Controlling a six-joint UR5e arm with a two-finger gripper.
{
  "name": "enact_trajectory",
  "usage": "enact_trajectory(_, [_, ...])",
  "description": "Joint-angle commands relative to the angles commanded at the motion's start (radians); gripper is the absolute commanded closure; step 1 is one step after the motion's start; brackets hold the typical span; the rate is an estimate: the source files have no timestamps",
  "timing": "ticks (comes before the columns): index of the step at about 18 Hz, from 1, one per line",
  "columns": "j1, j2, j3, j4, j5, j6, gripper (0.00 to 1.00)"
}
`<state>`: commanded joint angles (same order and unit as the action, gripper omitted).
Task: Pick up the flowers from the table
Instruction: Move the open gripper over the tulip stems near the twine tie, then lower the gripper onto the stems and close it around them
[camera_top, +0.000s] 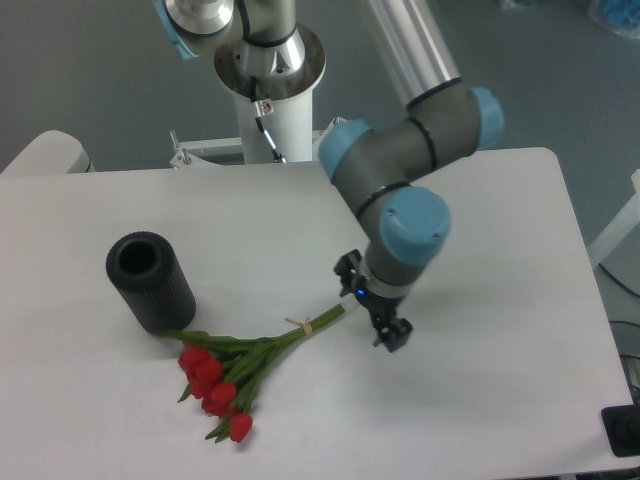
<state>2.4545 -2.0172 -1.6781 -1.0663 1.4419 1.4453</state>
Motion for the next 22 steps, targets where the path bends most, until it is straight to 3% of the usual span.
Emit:
enact_trajectory(3, [-0.04,-0.017,-0.002,0.048,0.002,-0.11,0.0])
enact_trajectory(7, [-0.06,-0.018,-0.034,0.052,0.002,-0.121,0.0])
enact_trajectory(14, [-0.075,-0.029,-0.035,0.071,0.002,-0.147,0.0])
enact_trajectory(22, [-0.166,-0.08,-0.022,0.154,0.005,-0.322,0.0])
